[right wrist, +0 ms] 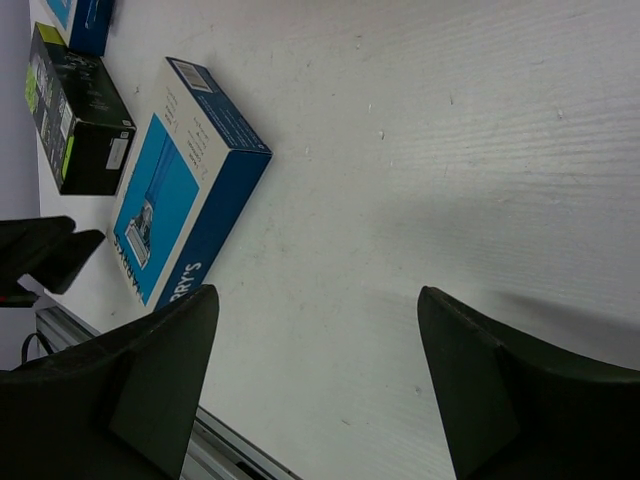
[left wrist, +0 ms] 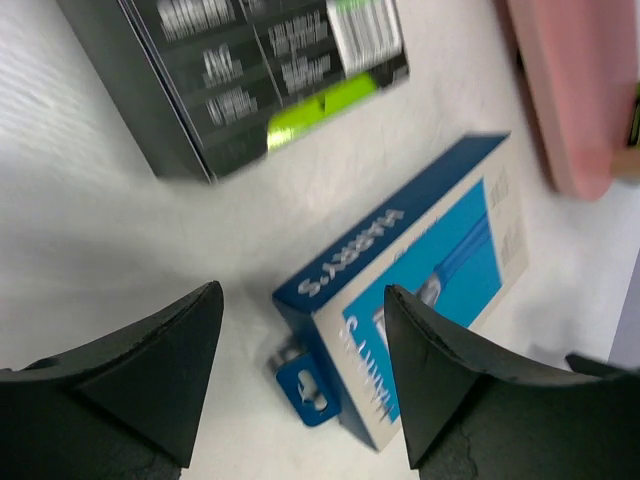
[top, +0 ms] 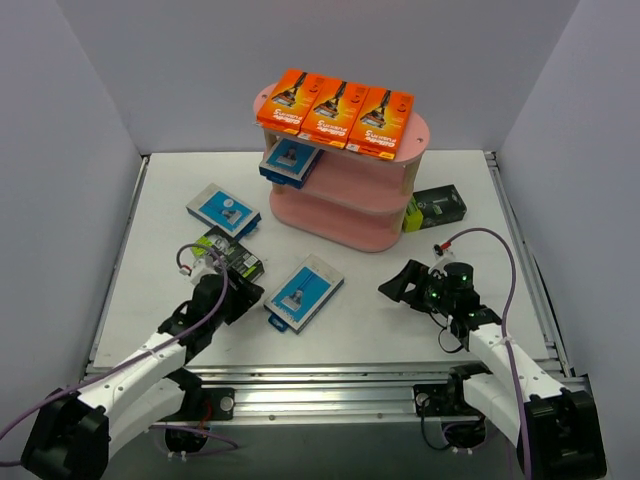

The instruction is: Place and organize the shaving razors onto the shelf

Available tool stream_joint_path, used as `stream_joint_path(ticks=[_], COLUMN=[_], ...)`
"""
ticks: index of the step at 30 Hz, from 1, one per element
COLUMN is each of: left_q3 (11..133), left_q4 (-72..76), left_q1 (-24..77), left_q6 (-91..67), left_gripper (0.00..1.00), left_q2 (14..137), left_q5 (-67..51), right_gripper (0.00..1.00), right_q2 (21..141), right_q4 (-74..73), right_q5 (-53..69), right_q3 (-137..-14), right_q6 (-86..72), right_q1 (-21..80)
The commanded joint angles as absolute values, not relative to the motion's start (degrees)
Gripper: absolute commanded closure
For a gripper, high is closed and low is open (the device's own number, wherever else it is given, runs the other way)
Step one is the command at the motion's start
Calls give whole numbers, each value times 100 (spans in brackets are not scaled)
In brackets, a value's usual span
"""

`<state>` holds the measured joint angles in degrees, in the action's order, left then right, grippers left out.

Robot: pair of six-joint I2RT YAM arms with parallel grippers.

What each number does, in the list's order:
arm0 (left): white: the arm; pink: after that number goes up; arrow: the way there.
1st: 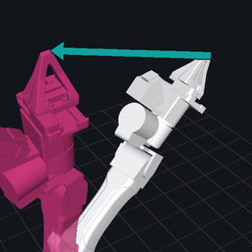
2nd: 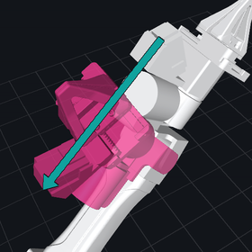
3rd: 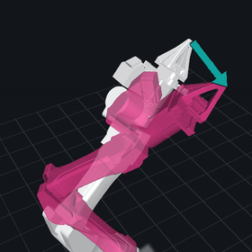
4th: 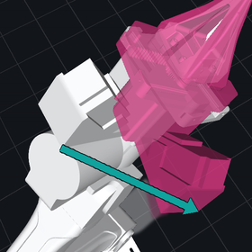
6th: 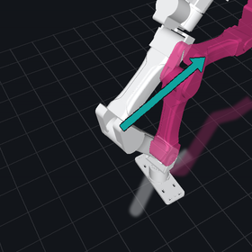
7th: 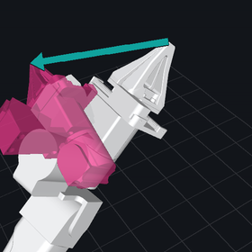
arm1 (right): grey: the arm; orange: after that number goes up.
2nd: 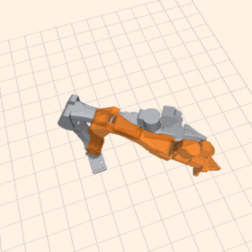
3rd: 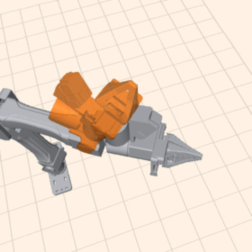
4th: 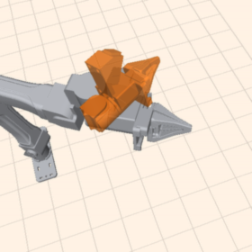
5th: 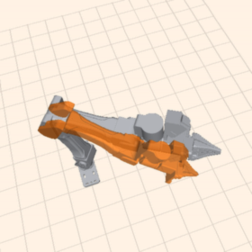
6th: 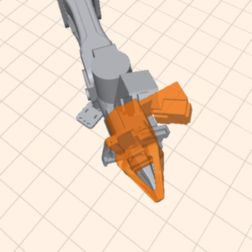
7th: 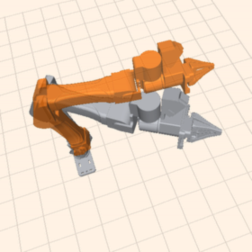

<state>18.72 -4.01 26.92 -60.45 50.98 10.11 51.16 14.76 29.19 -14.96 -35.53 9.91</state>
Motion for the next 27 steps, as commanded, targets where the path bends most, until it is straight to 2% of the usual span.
stream_joint_path(ticks=[1, 13, 27], left_q3=[1653, 335, 158], left_q4=[518, 1459, 1564], left_q1=[3224, 3972, 4912], left_q6=[-6302, -7066, -7541], left_gripper=[27, 31, 32], left_q2=[4992, 4562, 4474], left_q5=[1002, 1345, 2082], right_gripper=[24, 24, 25], right_q2=[5028, 4851, 4974], right_q4=[1494, 1380, 1371], right_q5=[2848, 2610, 2364], right_q3=[-1556, -1556, -1600], right_q6=[-3463, -3463, -3463], right_q1=[1055, 1072, 1248])
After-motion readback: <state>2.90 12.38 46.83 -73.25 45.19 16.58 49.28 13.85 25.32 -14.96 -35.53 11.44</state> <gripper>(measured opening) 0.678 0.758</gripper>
